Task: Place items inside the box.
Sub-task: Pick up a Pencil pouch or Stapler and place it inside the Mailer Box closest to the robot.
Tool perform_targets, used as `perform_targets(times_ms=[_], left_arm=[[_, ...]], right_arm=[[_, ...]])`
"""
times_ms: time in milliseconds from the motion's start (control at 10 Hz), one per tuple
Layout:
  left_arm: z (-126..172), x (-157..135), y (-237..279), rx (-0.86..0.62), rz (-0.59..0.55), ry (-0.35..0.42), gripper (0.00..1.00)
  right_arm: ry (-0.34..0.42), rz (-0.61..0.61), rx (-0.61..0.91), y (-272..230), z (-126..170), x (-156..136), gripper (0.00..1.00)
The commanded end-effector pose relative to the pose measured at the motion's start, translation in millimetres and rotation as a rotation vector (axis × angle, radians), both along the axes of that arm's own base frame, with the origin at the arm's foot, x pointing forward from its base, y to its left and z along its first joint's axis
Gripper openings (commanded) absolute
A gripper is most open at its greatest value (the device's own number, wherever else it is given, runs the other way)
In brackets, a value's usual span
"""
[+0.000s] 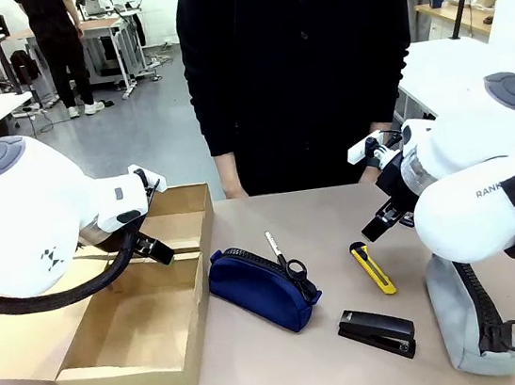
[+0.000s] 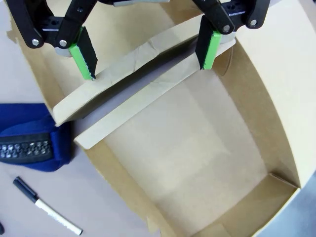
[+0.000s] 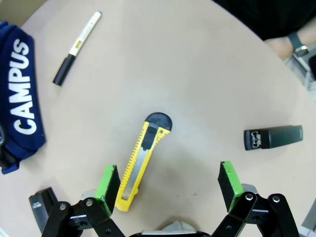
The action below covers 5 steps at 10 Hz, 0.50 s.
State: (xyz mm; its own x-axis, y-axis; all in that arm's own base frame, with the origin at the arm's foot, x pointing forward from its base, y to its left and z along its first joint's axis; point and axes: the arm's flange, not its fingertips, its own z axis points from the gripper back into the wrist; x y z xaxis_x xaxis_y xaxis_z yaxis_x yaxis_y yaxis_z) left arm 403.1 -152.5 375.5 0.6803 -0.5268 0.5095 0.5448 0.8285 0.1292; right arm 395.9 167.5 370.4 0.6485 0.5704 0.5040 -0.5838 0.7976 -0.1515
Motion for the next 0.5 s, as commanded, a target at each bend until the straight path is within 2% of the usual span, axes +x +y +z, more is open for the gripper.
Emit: perform_targets(times_ms=[0, 100, 200, 300, 400], left_arm=[[48, -27, 12, -0.105, -0.028, 0.003, 1.0], [85, -47, 20, -0.143, 0.027, 0.13, 1.0], [122, -73, 34, -0.2, 0.037, 0.168, 1.0], [146, -95, 57, -0.216, 0.06, 0.14, 1.0], [158, -107, 79, -0.264, 0.051, 0.132, 1.0]], right_arm=[[0.028, -0.003, 0.042, -7, 30, -6, 1.0], [0.038, -0.06, 0.066, -18, 65, -15, 1.0], [0.073, -0.119, 0.133, -35, 104, -30, 1.0], [0.138, -0.143, 0.296, -57, 138, -53, 1.0], [0.149, -0.194, 0.418, -79, 159, -75, 1.0]])
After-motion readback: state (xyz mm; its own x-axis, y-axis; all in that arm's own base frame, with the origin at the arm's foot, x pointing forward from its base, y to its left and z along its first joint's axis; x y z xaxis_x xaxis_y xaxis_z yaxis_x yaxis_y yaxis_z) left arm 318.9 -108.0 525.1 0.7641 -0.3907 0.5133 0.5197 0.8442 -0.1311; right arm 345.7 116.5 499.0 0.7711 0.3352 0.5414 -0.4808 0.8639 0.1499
